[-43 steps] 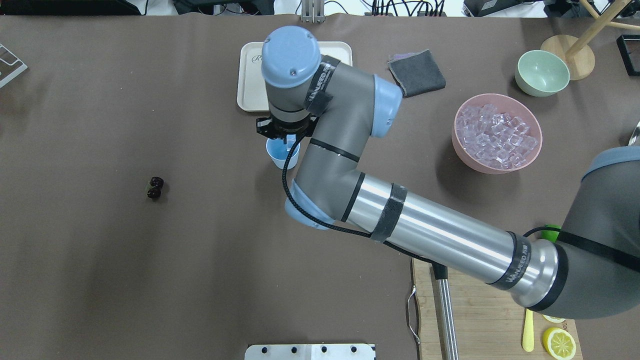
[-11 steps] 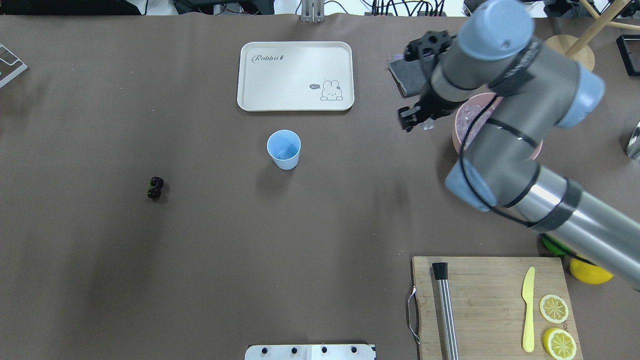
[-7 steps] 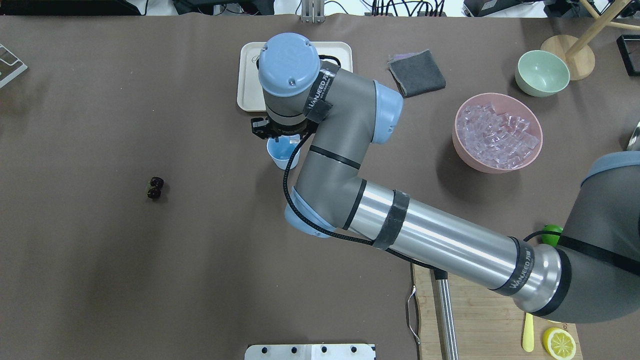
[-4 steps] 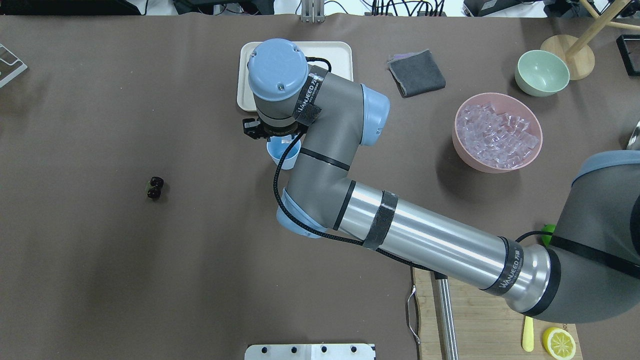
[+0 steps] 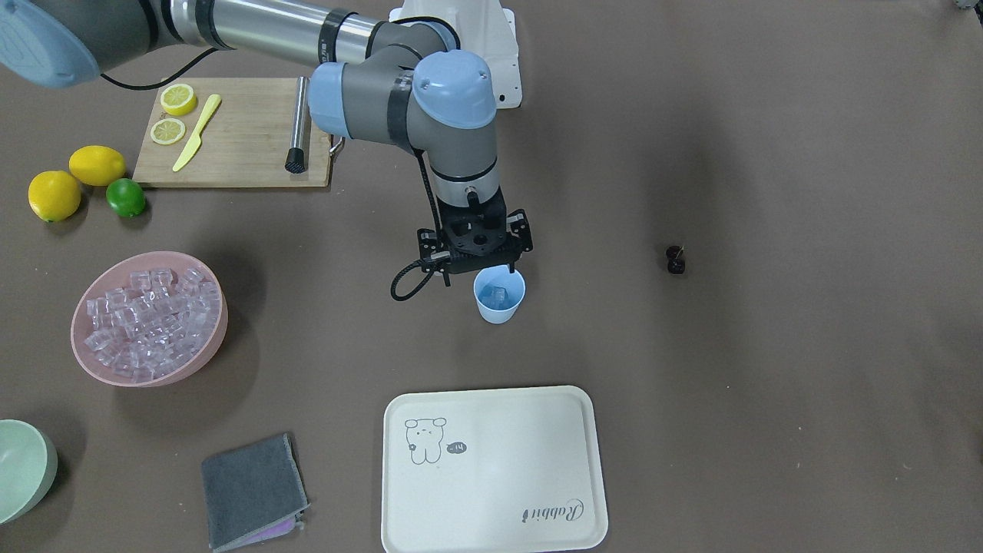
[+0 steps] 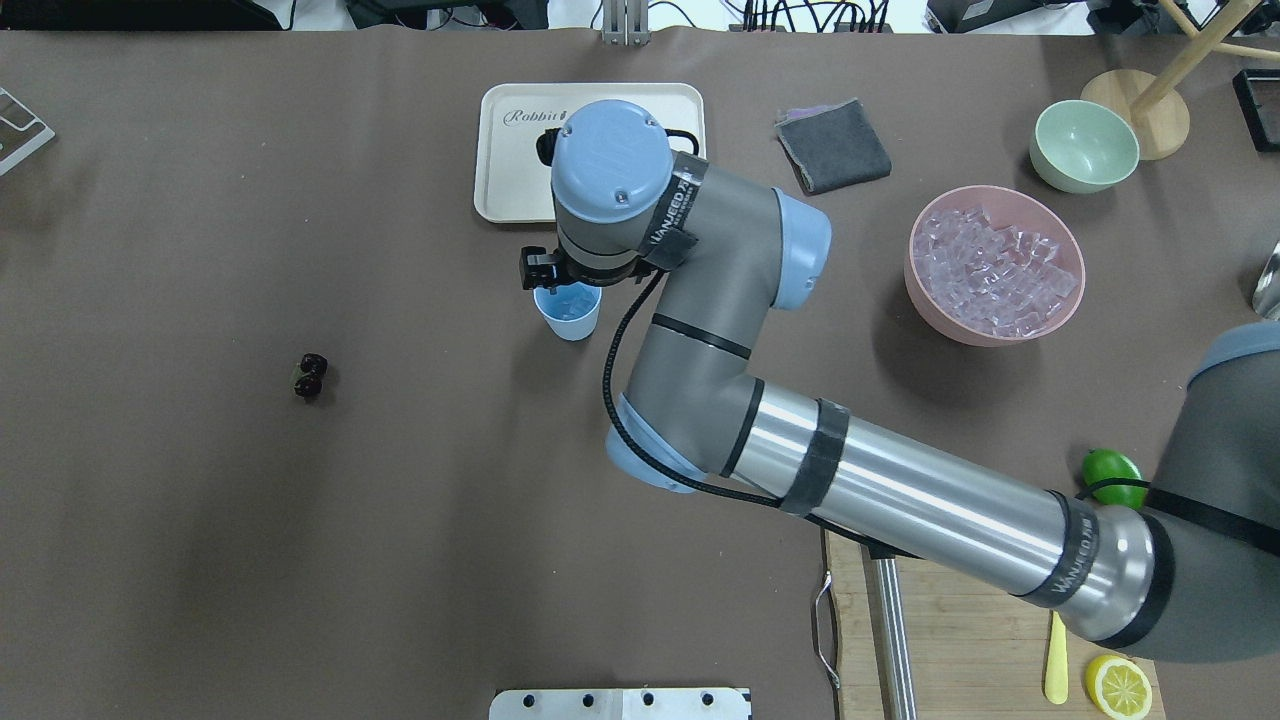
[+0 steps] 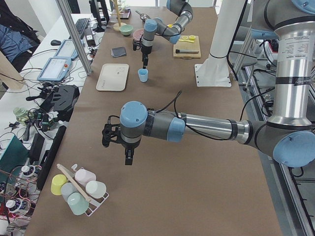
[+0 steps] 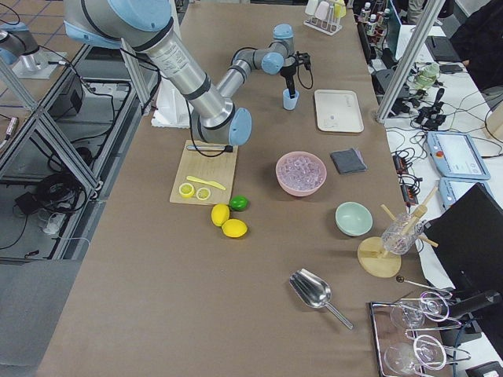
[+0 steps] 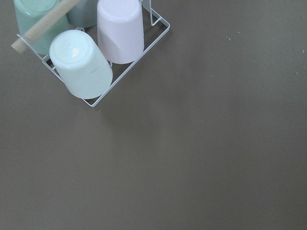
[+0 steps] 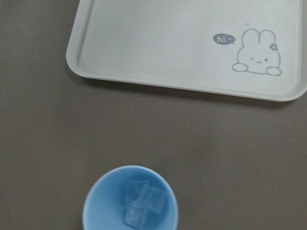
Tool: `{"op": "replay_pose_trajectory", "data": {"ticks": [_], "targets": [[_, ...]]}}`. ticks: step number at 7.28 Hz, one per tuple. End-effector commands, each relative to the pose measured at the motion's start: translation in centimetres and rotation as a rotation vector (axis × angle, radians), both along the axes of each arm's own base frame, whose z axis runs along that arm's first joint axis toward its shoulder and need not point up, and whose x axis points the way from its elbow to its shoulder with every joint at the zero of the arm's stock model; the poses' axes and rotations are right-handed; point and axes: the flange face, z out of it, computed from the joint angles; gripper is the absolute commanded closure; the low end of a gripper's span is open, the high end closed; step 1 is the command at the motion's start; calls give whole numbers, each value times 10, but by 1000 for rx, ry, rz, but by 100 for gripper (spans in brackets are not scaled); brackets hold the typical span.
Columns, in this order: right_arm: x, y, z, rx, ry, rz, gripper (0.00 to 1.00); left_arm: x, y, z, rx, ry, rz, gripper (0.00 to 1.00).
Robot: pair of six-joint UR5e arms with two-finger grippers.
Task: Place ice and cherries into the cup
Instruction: 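Drop the ice cube into the cup and withdraw the right arm, then move the left gripper down onto the dark cherries and grasp them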
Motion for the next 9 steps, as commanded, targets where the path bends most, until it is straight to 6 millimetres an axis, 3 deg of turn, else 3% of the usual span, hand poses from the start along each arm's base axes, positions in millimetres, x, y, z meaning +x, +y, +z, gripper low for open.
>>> {"op": "replay_pose_trajectory", "data": {"ticks": [1, 2, 3, 4, 6, 7, 8, 9], "targets": [[106, 4, 58, 3, -30, -30, 1, 28, -6, -13, 60, 6, 55, 2], [159, 17, 108, 47, -3, -73, 1, 68, -12, -33, 44, 59, 101, 2], [224, 10, 144, 52, 2, -111, 1, 119, -17, -67, 6, 94, 117, 2], [287, -5, 192, 44, 10, -174, 1, 184, -19, -85, -8, 120, 127, 2], [440, -29, 309, 46, 59, -211, 1, 330, -2, -119, 2, 100, 65, 2], [507, -38, 365, 2, 74, -167, 1, 354, 6, -123, 1, 88, 57, 2], [563, -47, 426, 25, 105, -205, 1, 383, 6, -139, -2, 107, 76, 2], [609, -47, 470, 48, 119, -232, 1, 402, 6, -151, 17, 113, 93, 2]]}}
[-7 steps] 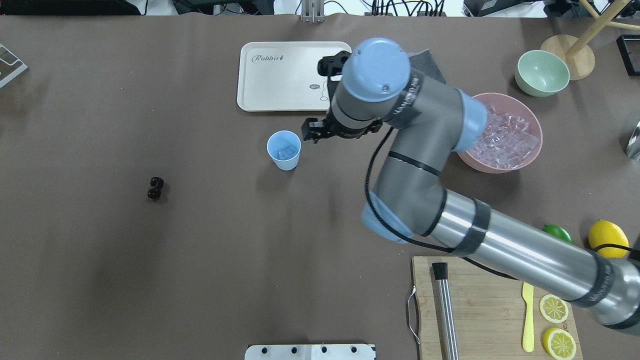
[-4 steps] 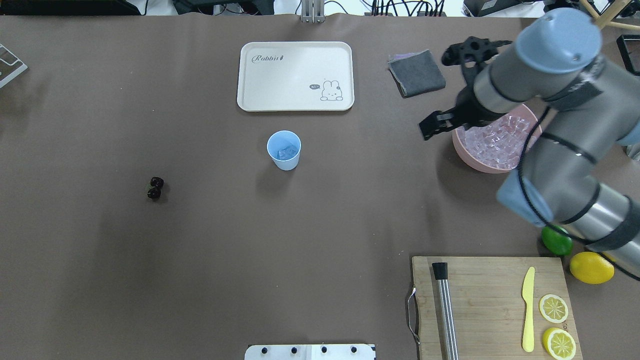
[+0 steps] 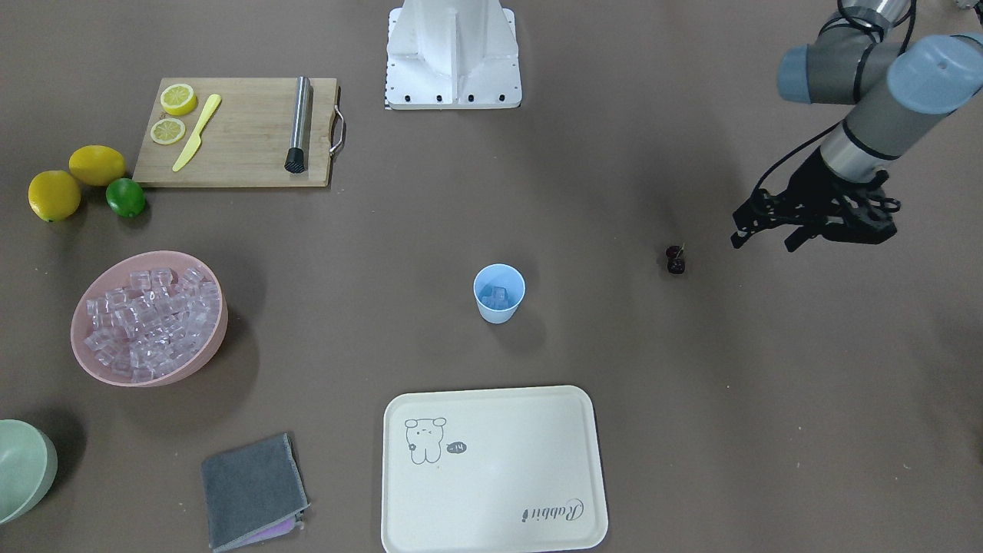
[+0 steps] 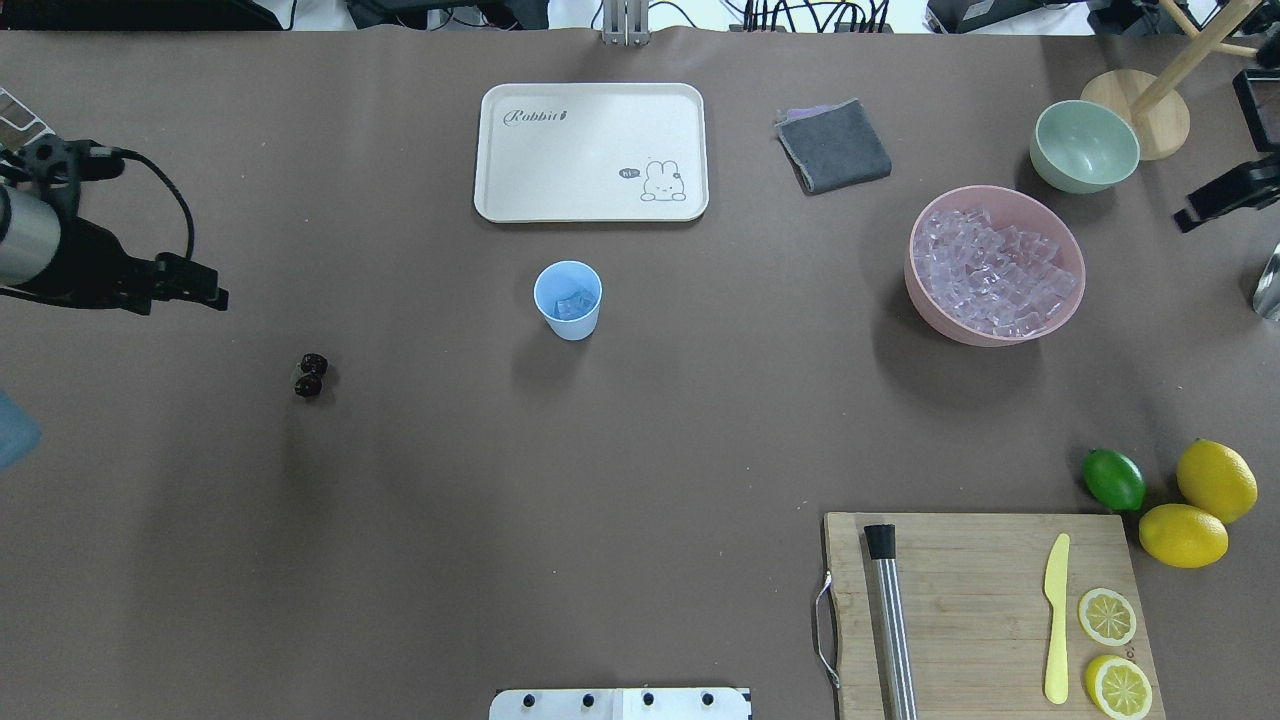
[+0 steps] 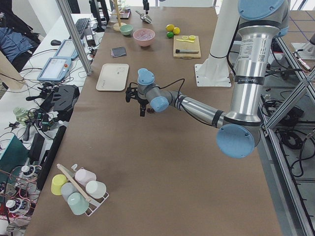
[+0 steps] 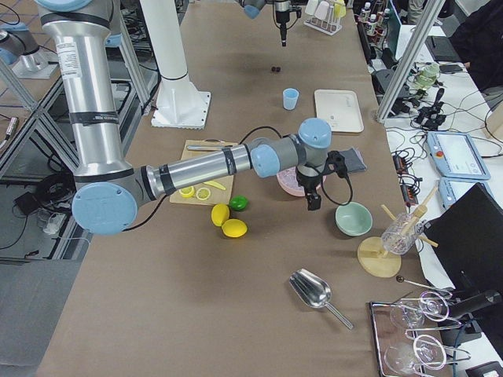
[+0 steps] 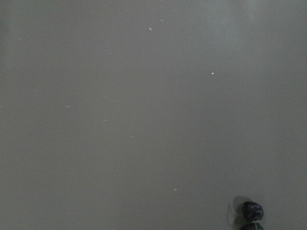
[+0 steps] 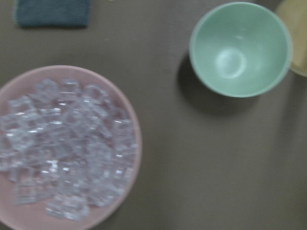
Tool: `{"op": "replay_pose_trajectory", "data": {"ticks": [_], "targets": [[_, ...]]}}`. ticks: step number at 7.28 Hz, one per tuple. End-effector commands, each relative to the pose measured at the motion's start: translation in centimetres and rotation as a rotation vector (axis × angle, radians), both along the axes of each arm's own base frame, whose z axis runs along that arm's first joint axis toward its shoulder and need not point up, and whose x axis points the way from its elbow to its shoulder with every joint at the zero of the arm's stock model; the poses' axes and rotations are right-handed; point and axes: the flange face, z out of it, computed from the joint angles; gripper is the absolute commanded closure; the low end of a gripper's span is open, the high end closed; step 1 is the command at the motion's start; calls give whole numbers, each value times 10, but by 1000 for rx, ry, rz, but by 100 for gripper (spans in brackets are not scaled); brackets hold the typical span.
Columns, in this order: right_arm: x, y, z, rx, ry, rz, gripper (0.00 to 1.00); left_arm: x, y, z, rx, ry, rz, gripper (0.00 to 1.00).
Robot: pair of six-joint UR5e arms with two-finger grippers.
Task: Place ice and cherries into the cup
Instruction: 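Move the left gripper down onto the dark cherries and grasp them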
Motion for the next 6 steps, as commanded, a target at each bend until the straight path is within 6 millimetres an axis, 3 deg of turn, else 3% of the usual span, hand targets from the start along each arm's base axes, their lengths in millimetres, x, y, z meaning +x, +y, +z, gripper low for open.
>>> {"op": "replay_pose_trajectory", "data": {"ticks": [1, 2, 3, 4, 6], "targets": [[101, 17, 85, 4, 22, 9, 1, 49, 8, -21, 23, 14, 37, 2], [122, 39, 114, -12, 20, 11, 1, 59, 14, -18, 22, 7, 55, 2], [131, 54, 128, -36, 14, 23, 1, 65, 17, -16, 31, -7, 50, 2], [130, 59, 134, -54, 10, 31, 1, 69, 19, -13, 31, -14, 54, 3], [130, 67, 142, -75, 16, 38, 0, 102, 31, 6, 50, -76, 56, 3]]}}
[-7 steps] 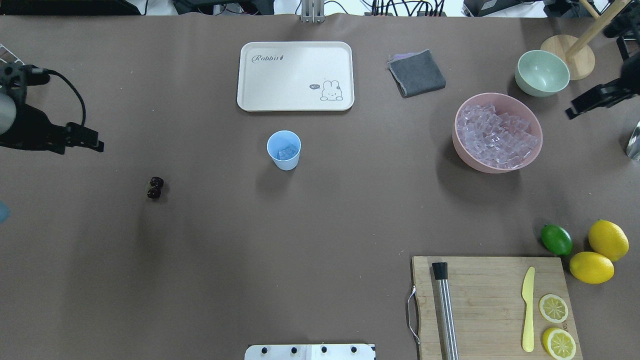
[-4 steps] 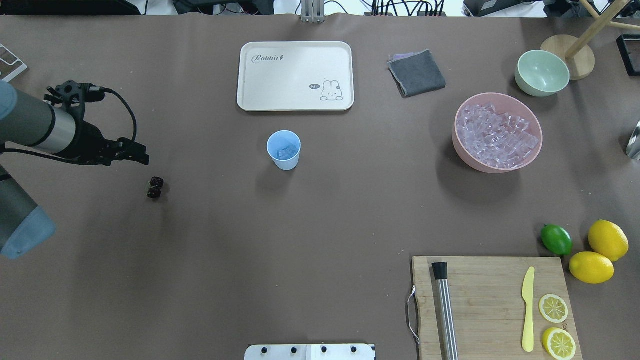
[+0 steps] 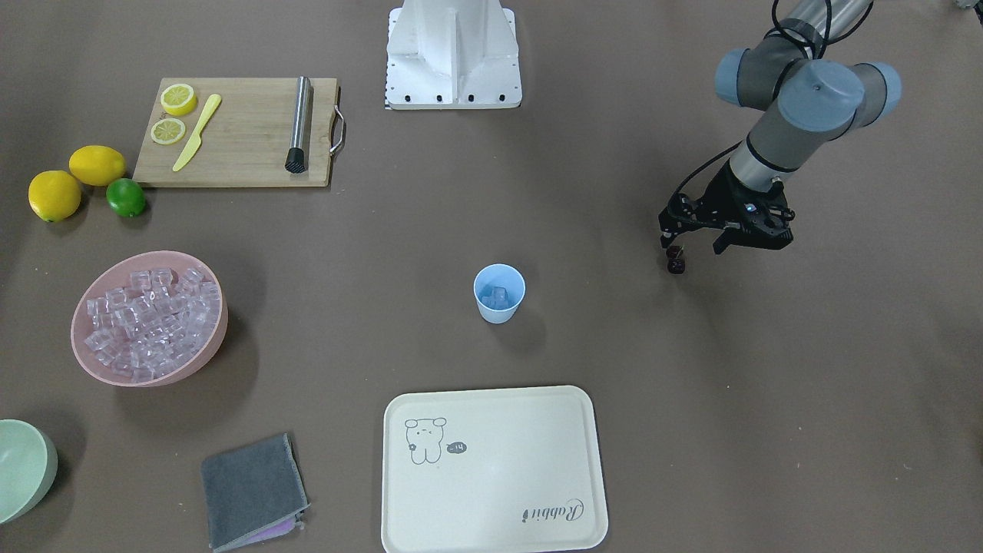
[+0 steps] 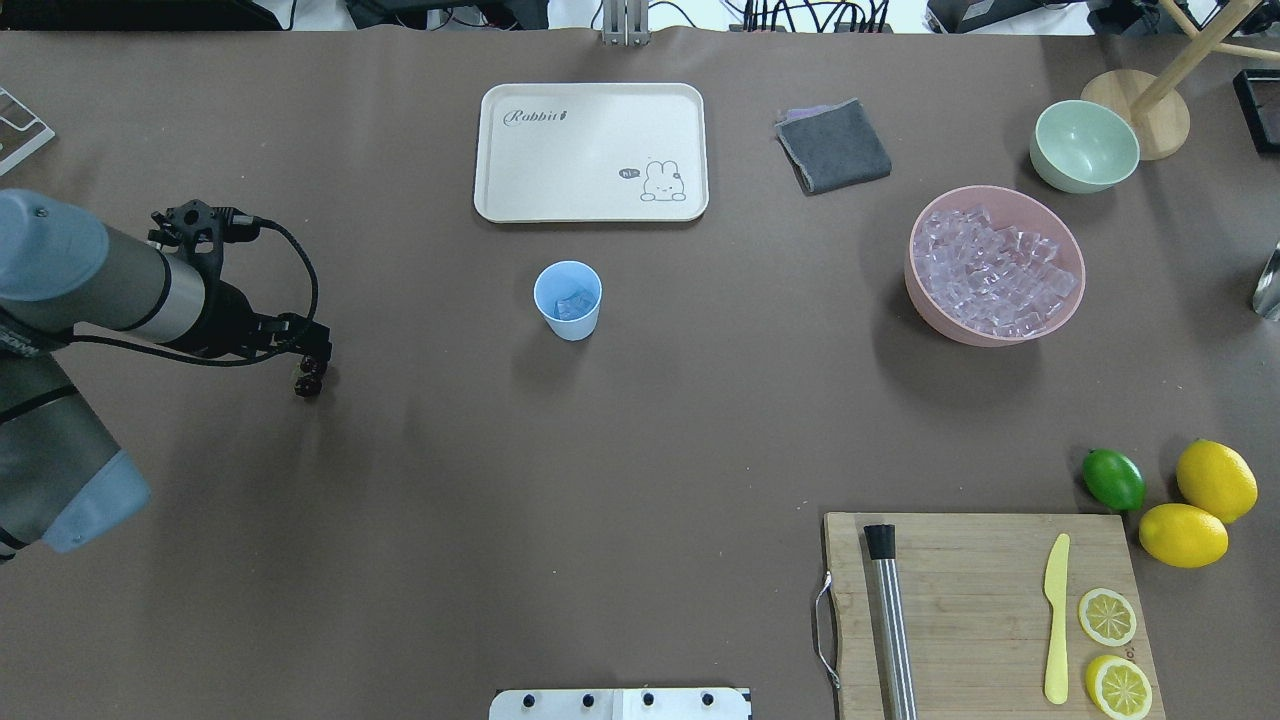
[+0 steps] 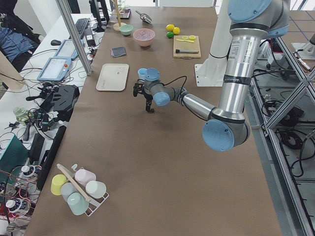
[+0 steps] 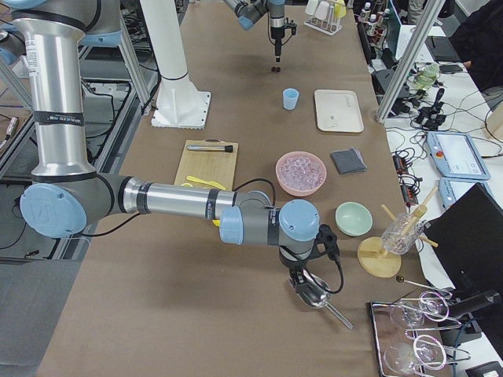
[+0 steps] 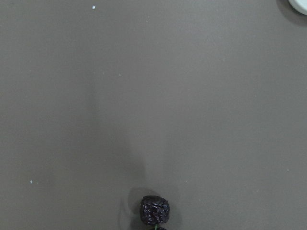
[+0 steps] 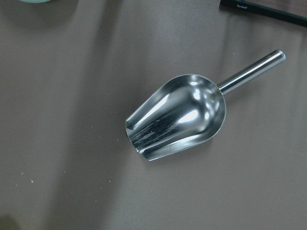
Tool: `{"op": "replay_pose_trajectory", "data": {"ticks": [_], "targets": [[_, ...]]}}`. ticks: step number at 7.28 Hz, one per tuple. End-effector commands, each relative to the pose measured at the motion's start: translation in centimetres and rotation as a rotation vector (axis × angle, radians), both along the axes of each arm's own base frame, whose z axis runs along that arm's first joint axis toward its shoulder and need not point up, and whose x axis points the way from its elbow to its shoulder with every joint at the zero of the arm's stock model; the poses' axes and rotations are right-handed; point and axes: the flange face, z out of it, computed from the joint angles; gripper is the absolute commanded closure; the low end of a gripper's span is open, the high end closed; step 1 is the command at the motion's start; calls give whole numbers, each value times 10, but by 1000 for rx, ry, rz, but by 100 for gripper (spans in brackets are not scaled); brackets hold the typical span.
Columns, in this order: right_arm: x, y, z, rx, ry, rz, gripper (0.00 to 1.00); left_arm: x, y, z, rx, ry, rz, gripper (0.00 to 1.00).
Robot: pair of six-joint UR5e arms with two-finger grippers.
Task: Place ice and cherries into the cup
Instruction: 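Move the left gripper down onto the dark cherries and grasp them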
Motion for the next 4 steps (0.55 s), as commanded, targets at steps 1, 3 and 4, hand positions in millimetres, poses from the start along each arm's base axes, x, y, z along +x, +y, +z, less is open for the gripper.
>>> {"op": "replay_pose_trajectory", "data": {"ticks": [1, 3, 4], "targets": [[3, 3, 3, -9, -2, 10, 0, 28, 8, 13, 11, -38, 9, 13], [7, 2, -3, 18, 10, 2, 0, 42, 3, 26, 17, -76, -3, 33], [7, 0, -2, 16, 10, 3, 0, 42, 4, 24, 23, -74, 4, 58]]}}
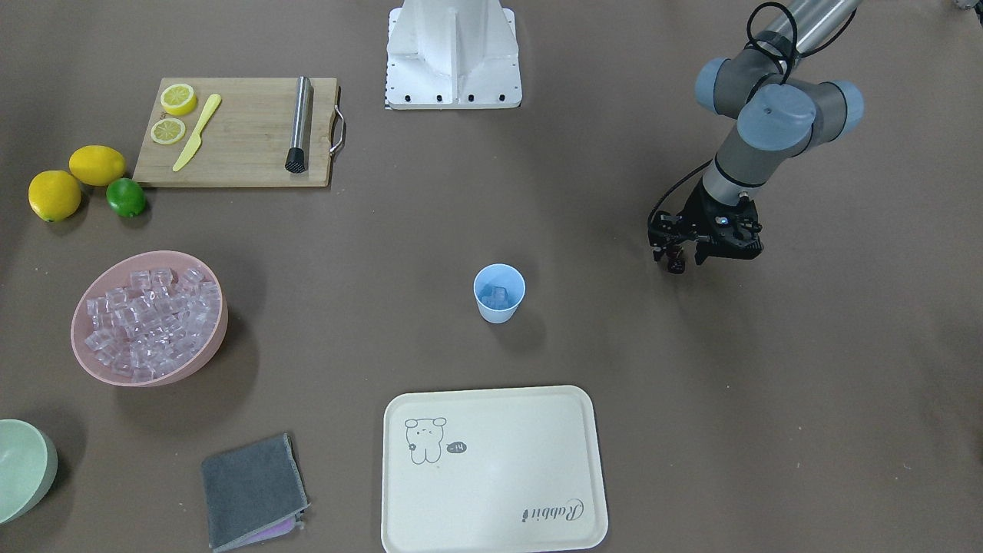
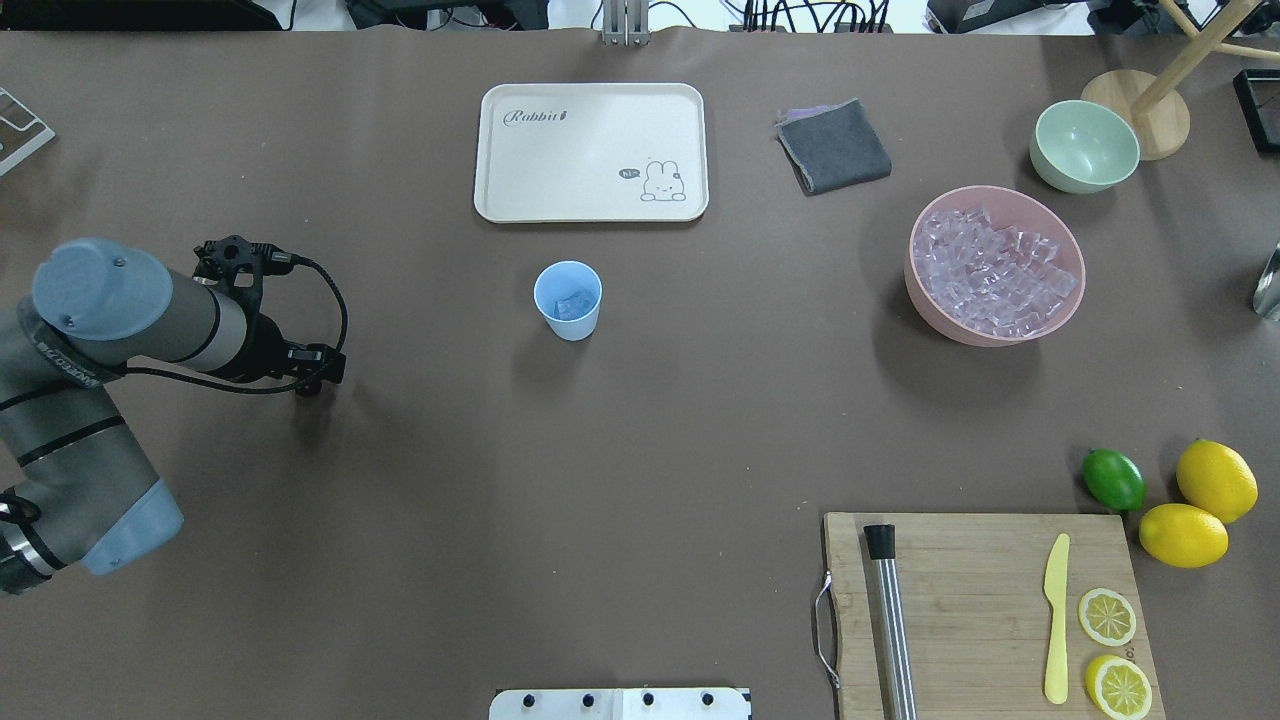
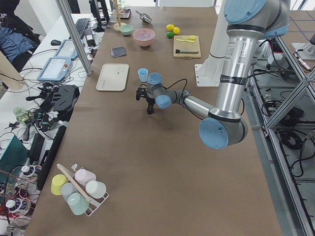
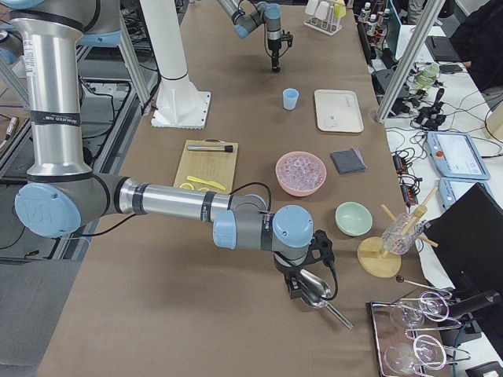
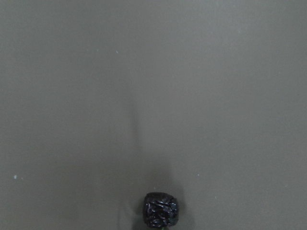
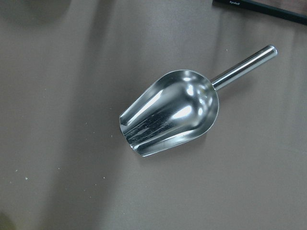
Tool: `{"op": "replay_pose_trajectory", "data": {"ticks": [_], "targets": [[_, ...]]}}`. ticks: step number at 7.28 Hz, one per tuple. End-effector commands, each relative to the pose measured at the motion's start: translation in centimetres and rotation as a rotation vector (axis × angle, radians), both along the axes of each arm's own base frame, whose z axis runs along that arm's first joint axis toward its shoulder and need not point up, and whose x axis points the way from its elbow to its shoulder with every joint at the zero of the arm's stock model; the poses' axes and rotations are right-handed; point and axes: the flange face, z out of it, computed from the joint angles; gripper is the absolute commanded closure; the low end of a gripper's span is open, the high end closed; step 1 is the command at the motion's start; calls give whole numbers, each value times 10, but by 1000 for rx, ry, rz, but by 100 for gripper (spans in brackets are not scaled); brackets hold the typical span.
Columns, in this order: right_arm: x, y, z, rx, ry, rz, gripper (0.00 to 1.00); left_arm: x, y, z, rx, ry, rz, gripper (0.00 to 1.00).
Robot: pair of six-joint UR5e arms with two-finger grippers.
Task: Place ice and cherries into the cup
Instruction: 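Move the left gripper down onto the dark cherries and grasp them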
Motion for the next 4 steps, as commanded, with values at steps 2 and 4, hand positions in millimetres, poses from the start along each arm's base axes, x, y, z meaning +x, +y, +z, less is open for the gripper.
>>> {"op": "replay_pose_trajectory", "data": {"ticks": [2, 4], "targets": [[1, -3, -1, -5, 0, 7, 0, 4, 0, 5, 4, -12, 7, 73], [1, -3, -1, -6, -2, 8, 0, -5, -3, -14, 16, 17, 2, 75]]}}
